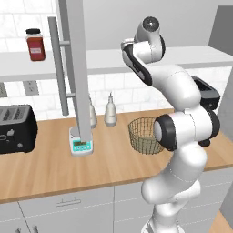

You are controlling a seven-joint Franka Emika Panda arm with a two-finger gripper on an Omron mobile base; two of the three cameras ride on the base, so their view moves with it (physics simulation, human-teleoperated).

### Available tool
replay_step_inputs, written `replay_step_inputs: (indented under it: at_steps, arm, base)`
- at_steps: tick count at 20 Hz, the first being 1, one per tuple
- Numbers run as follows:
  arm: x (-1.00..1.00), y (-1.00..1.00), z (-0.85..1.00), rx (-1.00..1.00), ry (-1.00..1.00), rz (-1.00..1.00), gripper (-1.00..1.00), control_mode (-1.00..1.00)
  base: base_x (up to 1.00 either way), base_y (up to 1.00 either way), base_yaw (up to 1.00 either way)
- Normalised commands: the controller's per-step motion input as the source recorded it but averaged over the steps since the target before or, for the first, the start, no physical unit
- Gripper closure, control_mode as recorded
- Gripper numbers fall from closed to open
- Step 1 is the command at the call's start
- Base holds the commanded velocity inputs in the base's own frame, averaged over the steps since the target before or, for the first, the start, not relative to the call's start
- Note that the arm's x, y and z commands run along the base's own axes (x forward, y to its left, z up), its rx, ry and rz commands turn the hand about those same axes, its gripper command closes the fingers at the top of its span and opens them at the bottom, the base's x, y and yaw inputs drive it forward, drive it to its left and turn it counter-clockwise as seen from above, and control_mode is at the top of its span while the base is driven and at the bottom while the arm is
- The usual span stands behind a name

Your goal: Open the cabinet, pick up the bread from the cabinet and place it in the basket. Then move the basket to the dining counter.

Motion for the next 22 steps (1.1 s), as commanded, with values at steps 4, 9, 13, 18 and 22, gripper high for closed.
replay_step_inputs:
  at_steps: [4,9,13,18,22]
  arm:
    - [0.15,-0.23,-0.01,0.00,0.00,0.00,-1.00,-1.00]
    - [0.17,-0.25,-0.08,0.02,0.00,0.00,-1.00,-1.00]
    - [0.10,-0.03,-0.09,0.03,0.00,0.00,-1.00,-1.00]
    - [0.15,0.00,-0.05,0.05,0.00,0.00,-1.00,-1.00]
    - [0.41,0.01,-0.03,0.05,0.00,0.00,-1.00,-1.00]
  base:
    - [0.00,0.00,0.00]
    - [0.00,0.00,0.00]
    - [0.00,0.00,0.00]
    - [0.00,0.00,0.00]
    - [0.00,0.00,0.00]
